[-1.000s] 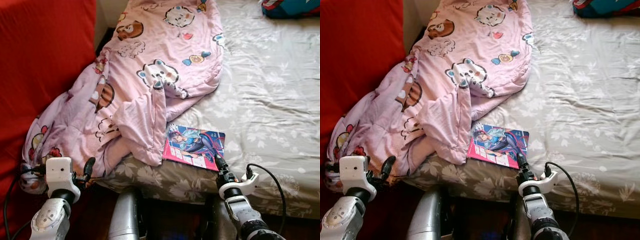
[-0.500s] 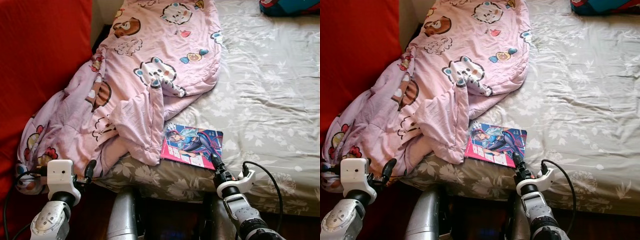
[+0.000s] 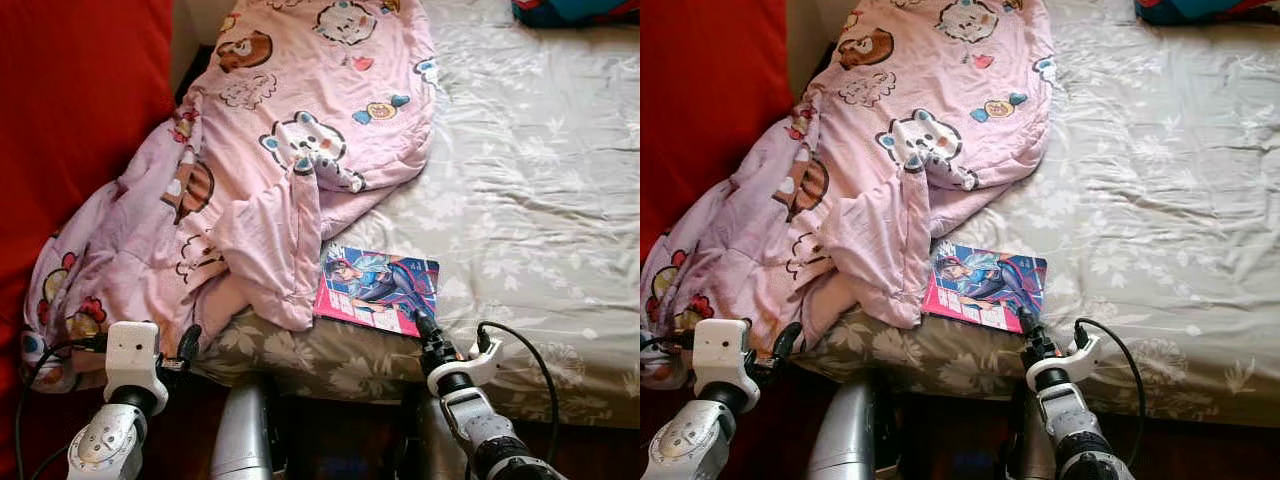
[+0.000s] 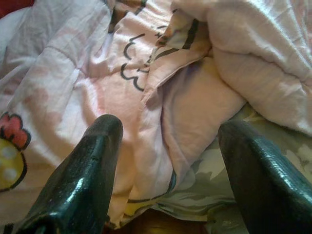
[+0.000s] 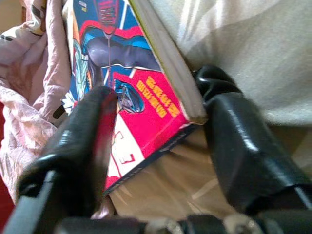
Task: Clean up the room
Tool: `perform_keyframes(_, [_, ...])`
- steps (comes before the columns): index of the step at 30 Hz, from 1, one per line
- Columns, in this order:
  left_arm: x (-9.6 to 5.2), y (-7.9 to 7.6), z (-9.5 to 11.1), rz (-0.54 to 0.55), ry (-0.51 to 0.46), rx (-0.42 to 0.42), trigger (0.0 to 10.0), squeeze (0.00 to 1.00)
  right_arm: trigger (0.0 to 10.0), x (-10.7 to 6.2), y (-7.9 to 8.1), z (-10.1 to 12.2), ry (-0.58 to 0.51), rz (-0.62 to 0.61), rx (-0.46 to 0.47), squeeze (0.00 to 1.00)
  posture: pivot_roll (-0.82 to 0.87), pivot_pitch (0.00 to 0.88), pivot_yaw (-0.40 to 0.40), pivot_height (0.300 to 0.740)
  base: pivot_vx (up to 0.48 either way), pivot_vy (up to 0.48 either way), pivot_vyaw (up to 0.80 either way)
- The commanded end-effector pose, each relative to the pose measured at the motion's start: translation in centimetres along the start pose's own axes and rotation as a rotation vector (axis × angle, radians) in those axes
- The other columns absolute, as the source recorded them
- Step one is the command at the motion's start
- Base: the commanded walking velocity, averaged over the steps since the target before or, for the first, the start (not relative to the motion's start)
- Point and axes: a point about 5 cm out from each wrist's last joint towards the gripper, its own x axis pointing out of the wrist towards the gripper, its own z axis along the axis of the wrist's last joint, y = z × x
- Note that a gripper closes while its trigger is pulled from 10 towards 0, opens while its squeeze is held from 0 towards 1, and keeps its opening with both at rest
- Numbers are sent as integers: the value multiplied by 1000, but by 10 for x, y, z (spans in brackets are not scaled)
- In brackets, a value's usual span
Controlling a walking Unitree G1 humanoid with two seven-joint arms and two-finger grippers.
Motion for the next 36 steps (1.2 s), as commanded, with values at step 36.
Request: perform_keyframes(36, [39,-14,-9,-40,-40,98,10000,0,0,8,33,28,-279,235,-111,0,227,87,42,569,0,0,0])
